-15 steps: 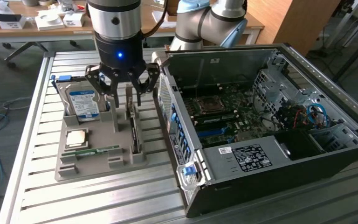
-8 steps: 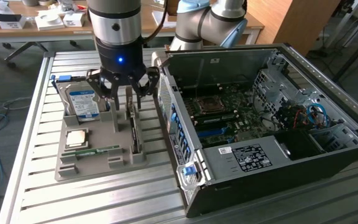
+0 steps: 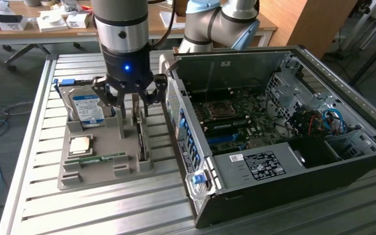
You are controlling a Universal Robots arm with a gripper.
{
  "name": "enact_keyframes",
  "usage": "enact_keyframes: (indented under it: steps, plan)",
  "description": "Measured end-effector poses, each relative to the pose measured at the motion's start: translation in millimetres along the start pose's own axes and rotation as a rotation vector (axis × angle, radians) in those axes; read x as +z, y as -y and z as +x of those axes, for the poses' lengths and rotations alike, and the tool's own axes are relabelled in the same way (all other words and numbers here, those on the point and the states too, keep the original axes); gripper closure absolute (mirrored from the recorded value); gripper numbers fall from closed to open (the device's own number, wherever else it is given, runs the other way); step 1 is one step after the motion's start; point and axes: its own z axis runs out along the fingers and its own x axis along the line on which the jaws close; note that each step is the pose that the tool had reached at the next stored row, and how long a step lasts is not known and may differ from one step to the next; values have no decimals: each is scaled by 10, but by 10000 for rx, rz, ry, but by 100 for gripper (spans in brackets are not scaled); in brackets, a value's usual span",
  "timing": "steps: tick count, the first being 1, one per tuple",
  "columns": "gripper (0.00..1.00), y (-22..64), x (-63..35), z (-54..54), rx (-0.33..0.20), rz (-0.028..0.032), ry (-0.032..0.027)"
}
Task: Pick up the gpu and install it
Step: 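Pick up the gpu and move the gpu toward the slot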
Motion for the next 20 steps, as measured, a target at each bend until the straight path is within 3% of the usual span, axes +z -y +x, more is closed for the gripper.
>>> enact_keyframes:
  steps: [10,20]
  plan:
    - [47,6,118,3,38,1,1]
    - [47,6,144,3,40,-1,3]
